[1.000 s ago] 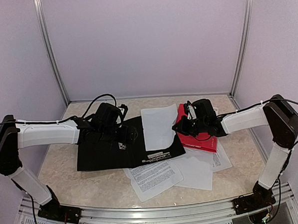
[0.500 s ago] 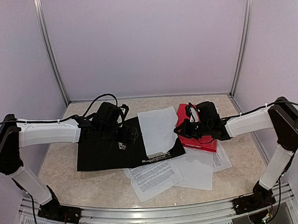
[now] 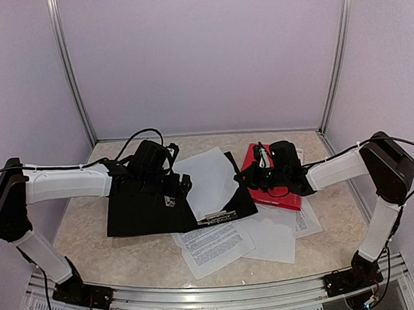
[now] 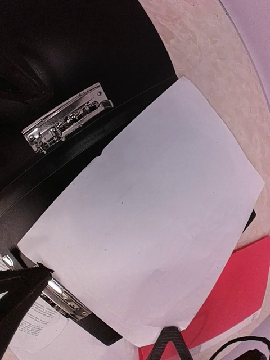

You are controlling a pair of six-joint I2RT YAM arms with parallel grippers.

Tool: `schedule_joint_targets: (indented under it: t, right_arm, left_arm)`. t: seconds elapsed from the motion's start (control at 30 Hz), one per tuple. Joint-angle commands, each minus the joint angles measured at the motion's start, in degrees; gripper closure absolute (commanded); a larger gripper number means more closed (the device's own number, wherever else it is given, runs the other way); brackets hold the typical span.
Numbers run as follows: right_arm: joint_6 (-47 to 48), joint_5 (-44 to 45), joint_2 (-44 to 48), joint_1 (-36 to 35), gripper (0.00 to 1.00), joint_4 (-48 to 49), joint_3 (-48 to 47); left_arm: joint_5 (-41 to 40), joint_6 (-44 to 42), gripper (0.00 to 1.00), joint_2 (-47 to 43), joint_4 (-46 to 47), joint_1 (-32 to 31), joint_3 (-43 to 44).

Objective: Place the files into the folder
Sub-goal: Insert the spring clip onto the folder.

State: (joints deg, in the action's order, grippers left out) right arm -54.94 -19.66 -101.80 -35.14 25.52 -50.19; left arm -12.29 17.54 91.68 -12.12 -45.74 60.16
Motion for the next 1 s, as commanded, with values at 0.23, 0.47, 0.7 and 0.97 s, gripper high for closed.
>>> schedule_joint_targets:
  t: [0.23,0.47,0.7,0.97]
  right_arm:
    - [-1.35,0.48,1.50,-0.75,1.00,1.18,3.78]
    - [-1.44,3.53,3.13,-1.10,1.00,1.97,7.07]
    - [-2.35,10.68,6.10,-3.08,1.00,3.36,10.73]
    - [-2.19,10.37,3.10,-3.75,1.00,4.80,10.55]
  left_arm:
    - [-0.61,-0.68,0.01,0.13,0.51,-0.14,-0.01]
    - [-0.71,-0.73,0.01,0.12,0.42,-0.23,0.18]
    - [-0.27,-0.75,0.01,0.93,0.31,-0.36,0.89]
    - [-0.97,-0.84,0.01,0.93,-0.05,-0.64,0.85]
